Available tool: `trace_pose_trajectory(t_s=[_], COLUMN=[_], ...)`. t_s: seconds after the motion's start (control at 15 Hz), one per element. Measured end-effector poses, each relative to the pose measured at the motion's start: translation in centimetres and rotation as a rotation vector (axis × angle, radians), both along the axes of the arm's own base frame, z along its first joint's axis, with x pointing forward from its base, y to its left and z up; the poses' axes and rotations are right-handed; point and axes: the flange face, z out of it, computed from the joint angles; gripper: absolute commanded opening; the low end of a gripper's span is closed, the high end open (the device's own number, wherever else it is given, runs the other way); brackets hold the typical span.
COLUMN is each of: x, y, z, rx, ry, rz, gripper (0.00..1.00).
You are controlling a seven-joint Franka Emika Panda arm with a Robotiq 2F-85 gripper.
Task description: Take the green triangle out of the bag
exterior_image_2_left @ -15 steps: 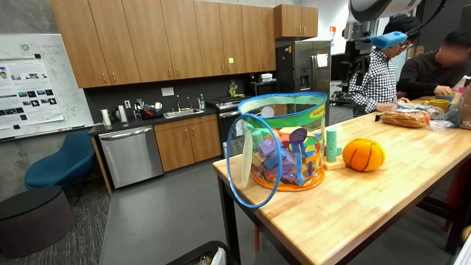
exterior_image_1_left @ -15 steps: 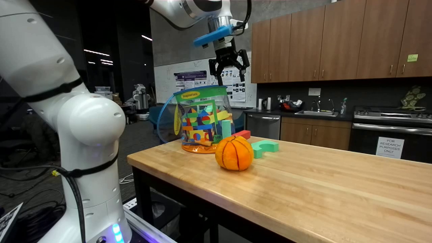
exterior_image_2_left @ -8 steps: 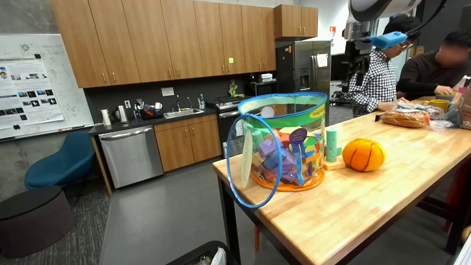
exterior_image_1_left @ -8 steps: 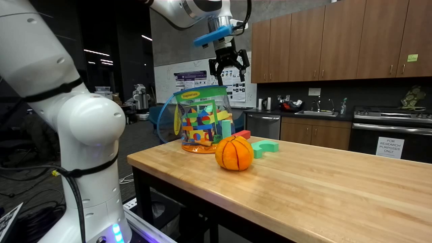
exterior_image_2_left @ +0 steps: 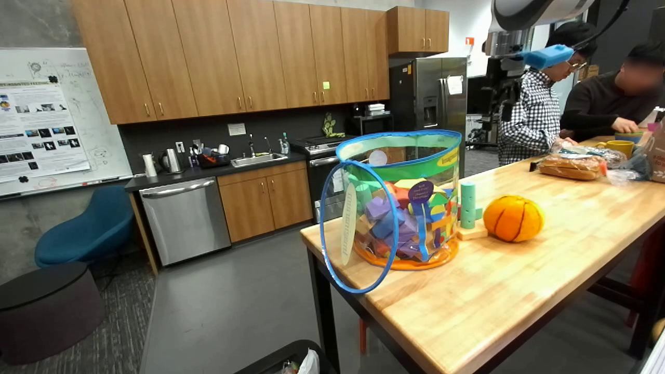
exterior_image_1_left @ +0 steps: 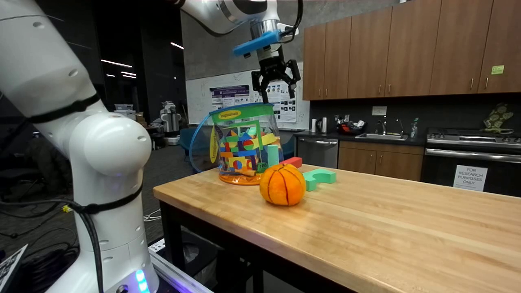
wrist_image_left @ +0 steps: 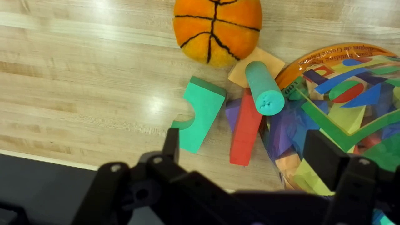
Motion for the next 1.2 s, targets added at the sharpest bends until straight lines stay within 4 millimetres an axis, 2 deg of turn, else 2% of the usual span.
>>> trace_pose_trajectory(t_s=[0.27,0.47,0.6,0.73,0.93,1.2], x=[0.3,0.5,0.8,1.5,3.1,5.8], y=[0.0,0.0,0.6,2.2,6.1,11.3], z=[2.4,5.5,7.9,10.3,13.5,16.3], rx=[-0.058,-0.122,-0.154,-0.175,-0.203,-0.226], ry=[-0.028,-0.073,-0.111,-0.154,-0.215,-0.280], rz=[0.031,0.058,0.085,0.120,0.191,0.289], gripper=[1.00,1.00,1.00,1.00,1.00,1.00])
